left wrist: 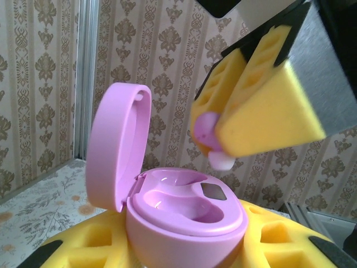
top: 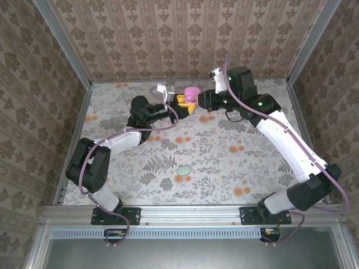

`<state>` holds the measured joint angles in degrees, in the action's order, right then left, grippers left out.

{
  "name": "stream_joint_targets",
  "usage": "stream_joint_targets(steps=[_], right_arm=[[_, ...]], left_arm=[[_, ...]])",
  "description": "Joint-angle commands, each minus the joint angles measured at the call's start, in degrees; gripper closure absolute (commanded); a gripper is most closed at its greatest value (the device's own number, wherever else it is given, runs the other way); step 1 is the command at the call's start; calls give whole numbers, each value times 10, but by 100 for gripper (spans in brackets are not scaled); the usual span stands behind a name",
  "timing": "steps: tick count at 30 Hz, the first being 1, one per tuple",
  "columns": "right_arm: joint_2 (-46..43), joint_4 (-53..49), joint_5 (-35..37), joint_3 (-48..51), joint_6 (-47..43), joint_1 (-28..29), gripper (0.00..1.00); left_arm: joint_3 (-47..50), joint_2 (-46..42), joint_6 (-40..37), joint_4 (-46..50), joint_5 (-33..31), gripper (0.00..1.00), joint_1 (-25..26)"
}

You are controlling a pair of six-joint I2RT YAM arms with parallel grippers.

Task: Insert wireless bluetooth earbuds into charging case

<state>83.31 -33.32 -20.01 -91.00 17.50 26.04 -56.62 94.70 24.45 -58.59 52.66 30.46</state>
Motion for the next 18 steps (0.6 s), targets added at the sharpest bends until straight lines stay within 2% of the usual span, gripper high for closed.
stream_joint_targets(steps=[1, 18], right_arm=[[7, -15, -7, -21, -23, 4, 79], [20, -18, 3, -23, -41, 4, 79]], left_arm=[[-19, 1, 5, -11, 22, 68, 4], [-30, 4, 9, -8, 32, 68, 5]])
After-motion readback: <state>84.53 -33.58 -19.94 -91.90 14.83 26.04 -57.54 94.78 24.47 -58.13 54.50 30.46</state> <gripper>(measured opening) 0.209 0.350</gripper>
